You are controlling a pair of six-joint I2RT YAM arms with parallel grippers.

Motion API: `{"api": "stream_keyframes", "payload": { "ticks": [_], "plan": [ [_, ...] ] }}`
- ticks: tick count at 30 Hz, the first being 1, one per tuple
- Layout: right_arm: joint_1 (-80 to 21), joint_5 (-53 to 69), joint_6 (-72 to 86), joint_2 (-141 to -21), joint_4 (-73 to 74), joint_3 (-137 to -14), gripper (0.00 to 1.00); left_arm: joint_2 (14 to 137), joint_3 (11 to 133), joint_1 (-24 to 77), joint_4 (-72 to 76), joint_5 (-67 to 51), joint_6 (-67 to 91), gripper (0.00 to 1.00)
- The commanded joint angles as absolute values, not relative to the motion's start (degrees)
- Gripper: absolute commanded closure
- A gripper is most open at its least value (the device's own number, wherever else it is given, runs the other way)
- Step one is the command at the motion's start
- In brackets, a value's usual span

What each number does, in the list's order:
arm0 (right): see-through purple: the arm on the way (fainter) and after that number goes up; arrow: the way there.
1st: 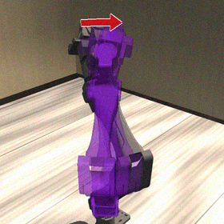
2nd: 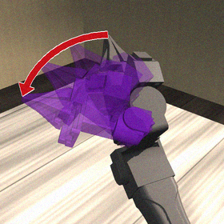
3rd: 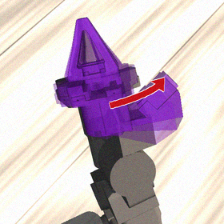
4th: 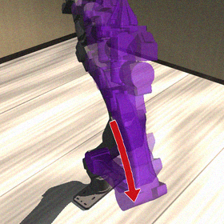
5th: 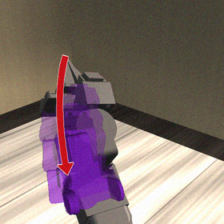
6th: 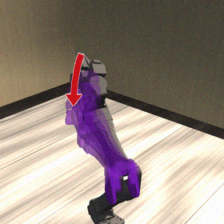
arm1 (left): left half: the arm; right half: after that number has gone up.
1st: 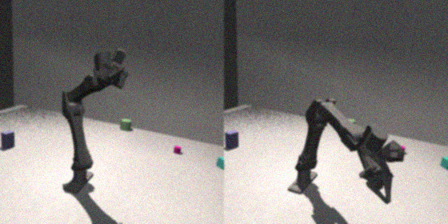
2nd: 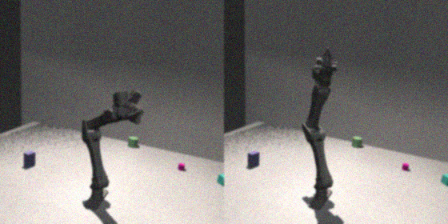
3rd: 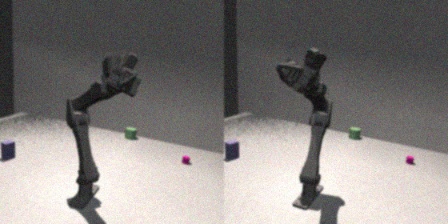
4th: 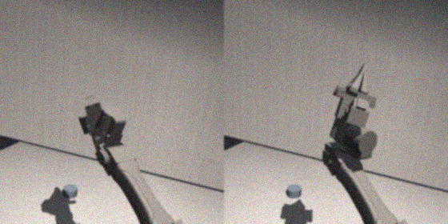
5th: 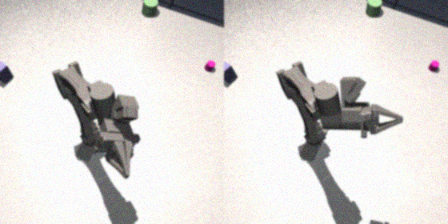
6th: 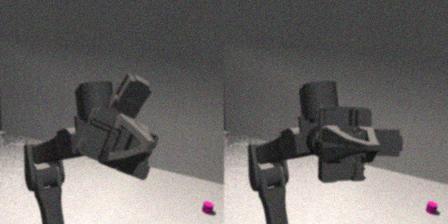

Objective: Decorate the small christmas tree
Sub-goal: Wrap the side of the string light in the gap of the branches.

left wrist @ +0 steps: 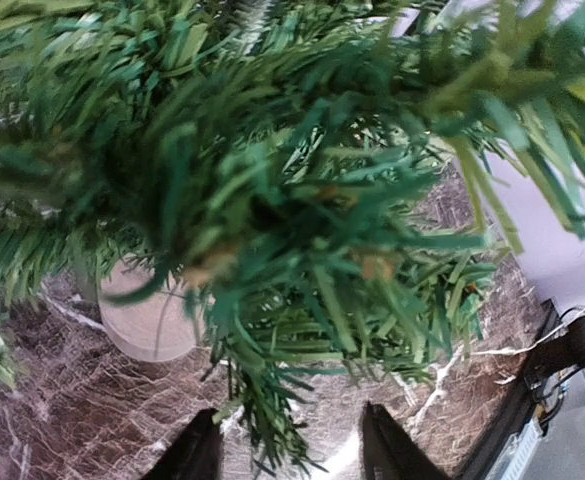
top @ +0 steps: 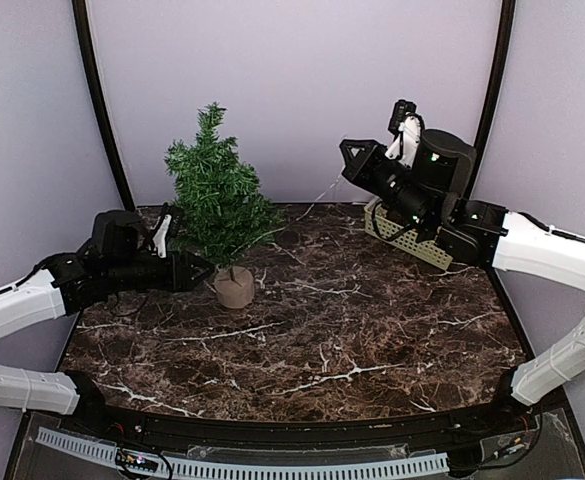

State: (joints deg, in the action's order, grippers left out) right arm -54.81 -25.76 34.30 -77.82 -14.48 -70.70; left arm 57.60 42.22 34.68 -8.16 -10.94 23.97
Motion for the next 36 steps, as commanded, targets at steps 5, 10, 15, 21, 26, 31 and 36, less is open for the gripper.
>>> {"api": "stream_keyframes", "payload": {
  "ticks": [5,10,15,21,26,31,36],
  "plan": [
    [-56.88,-20.67,35.06,-78.47,-17.82,-73.18,1.0,58.92,40.15,34.8,-5.15,-8.93,25.08,0.81],
    [-59.61,-18.8,35.47,-80.08,-19.2,-75.14,1.0,58.27,39.12,34.8,-4.61,-7.6,25.14,0.94],
    [-61.9,-18.23,34.56,-82.53,-20.04,-78.95,1.0,57.69,38.5,34.8,-4.48,-7.37,25.14,1.0],
    [-62.17,-19.73,33.26,-84.65,-20.25,-83.03,1.0,56.92,37.7,34.8,-4.7,-7.03,25.45,1.0],
    [-61.29,-25.22,30.68,-84.74,-19.19,-84.28,1.0,55.58,37.45,34.8,-5.07,-5.99,25.44,1.0],
    [-57.44,-26.45,32.1,-83.9,-18.31,-82.46,1.0,55.19,37.44,34.8,-5.67,-5.72,25.26,1.0],
    [-53.95,-26.04,34.02,-83.61,-17.56,-80.3,1.0,55.09,37.44,34.8,-6.24,-5.54,25.14,1.0]
  ]
}}
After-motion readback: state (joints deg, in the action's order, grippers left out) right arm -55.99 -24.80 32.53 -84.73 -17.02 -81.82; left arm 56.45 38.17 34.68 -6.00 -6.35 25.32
